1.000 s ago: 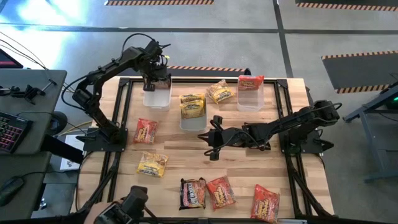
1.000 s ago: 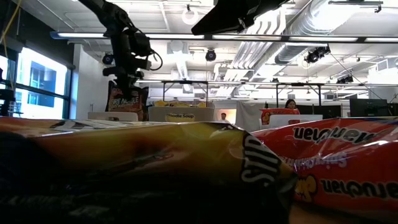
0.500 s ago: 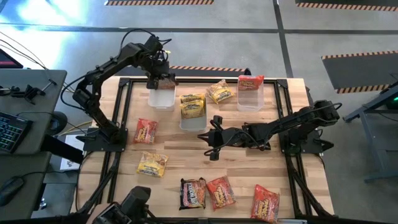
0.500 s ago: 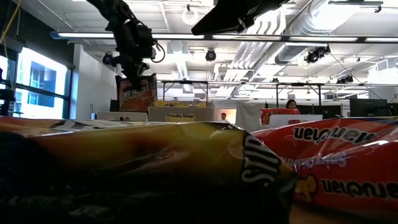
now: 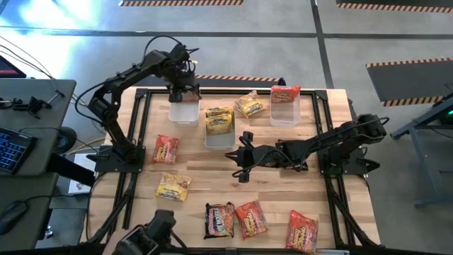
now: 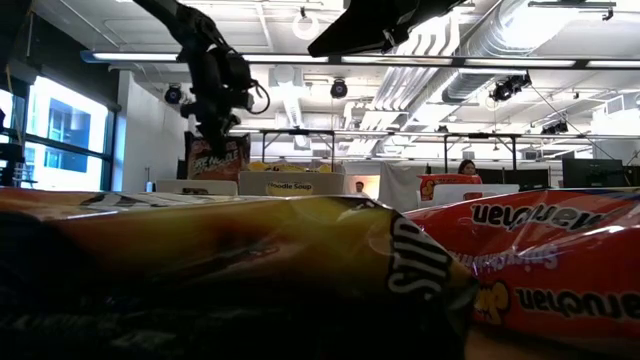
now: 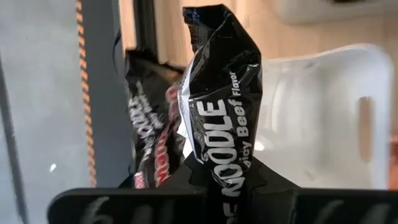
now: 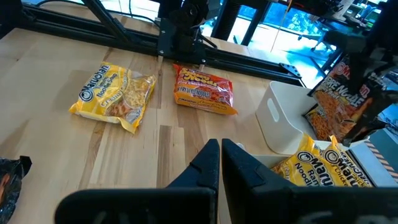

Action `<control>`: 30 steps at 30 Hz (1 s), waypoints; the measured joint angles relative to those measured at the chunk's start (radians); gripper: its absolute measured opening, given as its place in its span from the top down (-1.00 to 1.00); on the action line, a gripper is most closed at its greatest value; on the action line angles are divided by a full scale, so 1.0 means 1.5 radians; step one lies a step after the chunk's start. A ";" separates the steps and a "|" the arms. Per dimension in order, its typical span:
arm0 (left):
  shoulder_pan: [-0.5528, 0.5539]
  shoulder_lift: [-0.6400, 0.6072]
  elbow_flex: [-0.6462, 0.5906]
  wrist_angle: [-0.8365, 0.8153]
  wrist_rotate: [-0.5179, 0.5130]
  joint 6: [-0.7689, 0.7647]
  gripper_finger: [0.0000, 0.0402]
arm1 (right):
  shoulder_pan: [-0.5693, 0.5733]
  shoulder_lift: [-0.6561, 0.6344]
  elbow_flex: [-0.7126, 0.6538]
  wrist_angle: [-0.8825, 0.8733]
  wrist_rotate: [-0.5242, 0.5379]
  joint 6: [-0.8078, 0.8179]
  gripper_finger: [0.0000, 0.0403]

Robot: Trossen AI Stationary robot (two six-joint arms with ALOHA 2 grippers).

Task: Sort Maruchan noodles
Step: Put the bottom left black noodle pack into the white bin

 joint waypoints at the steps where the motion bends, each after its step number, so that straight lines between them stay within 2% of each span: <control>1: -0.002 0.004 0.000 0.004 -0.012 -0.001 0.95 | 0.000 0.000 0.000 0.000 0.000 0.000 1.00; 23: -0.003 0.042 -0.002 0.032 -0.026 -0.001 0.95 | 0.000 0.000 0.000 -0.005 -0.023 0.000 1.00; 30: -0.003 0.042 -0.058 0.083 -0.023 -0.001 0.94 | 0.000 0.000 0.000 -0.005 -0.025 0.000 1.00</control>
